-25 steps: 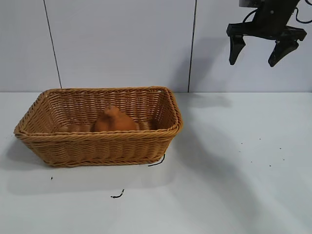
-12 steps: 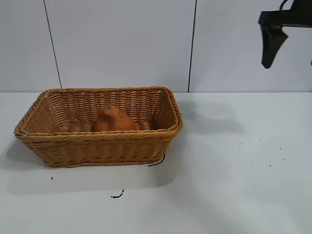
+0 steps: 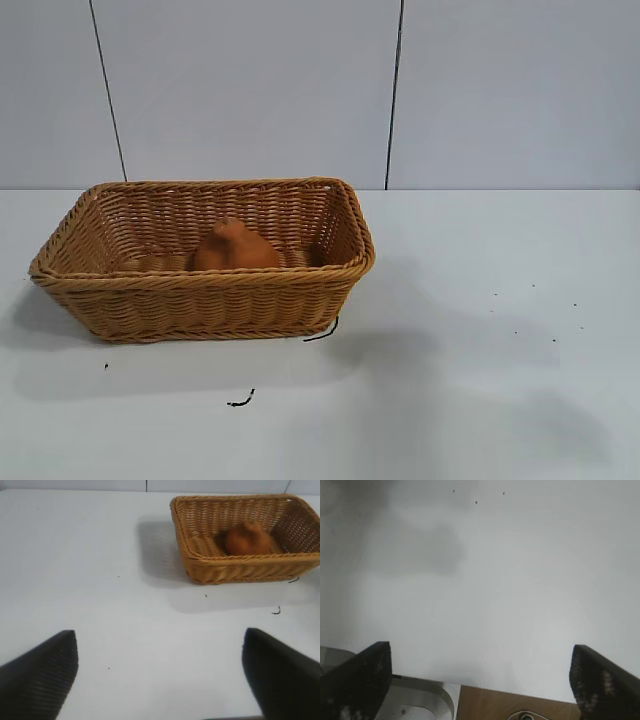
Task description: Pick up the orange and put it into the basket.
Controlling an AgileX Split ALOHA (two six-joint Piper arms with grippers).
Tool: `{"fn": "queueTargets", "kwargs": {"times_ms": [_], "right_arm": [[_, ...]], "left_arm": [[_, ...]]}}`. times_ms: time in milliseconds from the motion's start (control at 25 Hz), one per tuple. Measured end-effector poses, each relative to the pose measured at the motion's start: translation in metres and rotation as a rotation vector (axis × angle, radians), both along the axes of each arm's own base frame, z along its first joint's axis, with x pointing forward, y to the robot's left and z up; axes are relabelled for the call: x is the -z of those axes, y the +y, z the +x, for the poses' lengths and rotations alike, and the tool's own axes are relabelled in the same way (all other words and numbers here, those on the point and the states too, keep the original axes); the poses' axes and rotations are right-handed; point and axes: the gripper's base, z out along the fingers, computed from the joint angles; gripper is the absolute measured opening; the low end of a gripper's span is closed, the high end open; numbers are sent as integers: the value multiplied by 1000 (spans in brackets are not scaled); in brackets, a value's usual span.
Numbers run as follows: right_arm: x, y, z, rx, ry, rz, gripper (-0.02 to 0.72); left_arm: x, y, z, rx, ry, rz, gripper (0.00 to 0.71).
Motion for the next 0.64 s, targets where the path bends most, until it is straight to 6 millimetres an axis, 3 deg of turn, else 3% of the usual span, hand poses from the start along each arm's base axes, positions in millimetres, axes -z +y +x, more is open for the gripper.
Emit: {"fn": "queueTargets", "kwargs": {"times_ms": [120,360,640], "right_arm": [[13,-1,-25,1,-122,4,683],[11,-2,-58,2,-365,16,683],[11,-2,-68,1,-432,19,683]], "left_arm": [[0,0,0,0,0,0,639],[0,0,0,0,0,0,639],[0,0,0,0,0,0,639]]}}
